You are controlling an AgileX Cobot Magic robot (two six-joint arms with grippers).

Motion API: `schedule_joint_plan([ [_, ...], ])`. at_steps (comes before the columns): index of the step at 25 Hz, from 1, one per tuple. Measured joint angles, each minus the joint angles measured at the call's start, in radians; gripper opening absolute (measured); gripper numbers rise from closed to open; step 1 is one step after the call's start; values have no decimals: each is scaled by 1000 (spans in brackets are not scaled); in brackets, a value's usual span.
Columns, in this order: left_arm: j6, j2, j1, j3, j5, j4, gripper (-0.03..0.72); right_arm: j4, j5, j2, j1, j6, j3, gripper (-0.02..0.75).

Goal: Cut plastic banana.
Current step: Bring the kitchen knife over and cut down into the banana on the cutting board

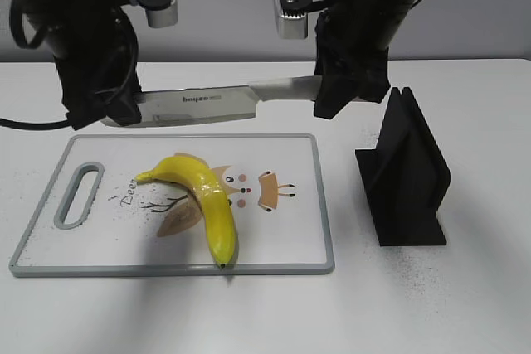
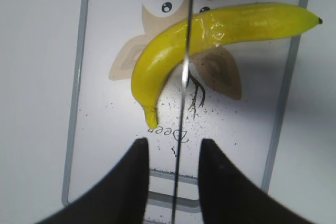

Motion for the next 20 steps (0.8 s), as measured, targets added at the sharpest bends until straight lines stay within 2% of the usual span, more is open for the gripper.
schedule_joint_plan([
  [3,1,21,0,0,-3,-18,111,2,0,0,0,-2,0,161],
  [4,1,23,0,0,-7,-25,62,2,0,0,0,-3,0,161],
  [6,1,23,0,0,-12,-39,15,2,0,0,0,-5,0,161],
  [12,-11,23,0,43,-53,-52,-7,4,-3,1,0,-6,0,161],
  [20,-41,26,0,313,-334,-110,-4,29,-30,89,4,-37,24,163],
])
